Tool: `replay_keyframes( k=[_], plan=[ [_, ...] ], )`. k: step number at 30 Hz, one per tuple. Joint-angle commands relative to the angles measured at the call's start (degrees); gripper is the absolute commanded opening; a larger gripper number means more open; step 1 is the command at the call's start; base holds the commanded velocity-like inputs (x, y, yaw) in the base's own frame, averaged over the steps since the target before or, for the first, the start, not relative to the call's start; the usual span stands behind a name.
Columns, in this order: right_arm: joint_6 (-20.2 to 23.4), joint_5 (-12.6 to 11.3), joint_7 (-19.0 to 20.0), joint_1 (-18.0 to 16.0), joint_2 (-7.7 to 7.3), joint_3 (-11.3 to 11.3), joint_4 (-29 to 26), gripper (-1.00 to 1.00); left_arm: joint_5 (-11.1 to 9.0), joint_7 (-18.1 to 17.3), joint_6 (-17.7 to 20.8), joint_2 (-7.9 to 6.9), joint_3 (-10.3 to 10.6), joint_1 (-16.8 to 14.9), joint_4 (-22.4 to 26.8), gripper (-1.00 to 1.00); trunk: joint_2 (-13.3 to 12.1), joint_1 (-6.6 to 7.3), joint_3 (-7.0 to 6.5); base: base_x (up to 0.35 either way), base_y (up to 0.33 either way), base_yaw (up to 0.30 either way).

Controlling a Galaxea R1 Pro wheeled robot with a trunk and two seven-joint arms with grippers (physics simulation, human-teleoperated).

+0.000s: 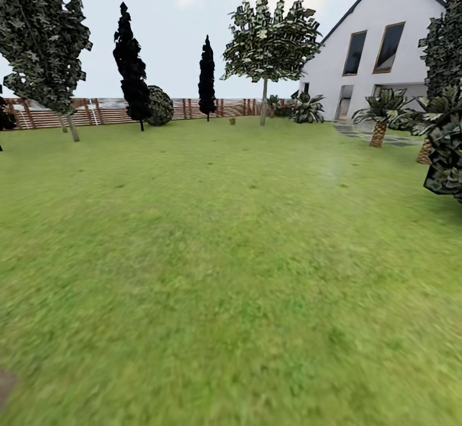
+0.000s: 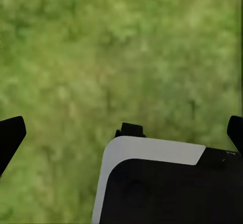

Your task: Take the three Easter eggs out of the wicker basket on the lawn in the garden, then place them on the lawn next to a single tree (choose any tree) so that all three eggs are next to the same tree and none are left in the basket.

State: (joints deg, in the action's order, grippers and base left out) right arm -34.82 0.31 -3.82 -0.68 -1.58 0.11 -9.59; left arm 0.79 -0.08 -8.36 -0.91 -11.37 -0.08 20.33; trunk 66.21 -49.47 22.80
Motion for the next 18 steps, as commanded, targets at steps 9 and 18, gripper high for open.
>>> replay_keyframes(
  k=[9,18],
  plan=[
    [-0.2,0.0,-0.1,0.0,0.25,0.1,0.2,1.00,0.1,0.0,-0.7,0.03,-0.1,0.0,-0.5,1.00,0.0,-0.04,0.05,0.335,0.000,0.000],
    [-0.1,0.0,-0.1,-0.1,0.53,0.1,0.3,1.00,0.2,-0.1,-0.9,0.16,-0.1,0.0,-0.5,1.00,-1.6,0.84,-0.67,0.308,-0.021,0.000]
  ],
)
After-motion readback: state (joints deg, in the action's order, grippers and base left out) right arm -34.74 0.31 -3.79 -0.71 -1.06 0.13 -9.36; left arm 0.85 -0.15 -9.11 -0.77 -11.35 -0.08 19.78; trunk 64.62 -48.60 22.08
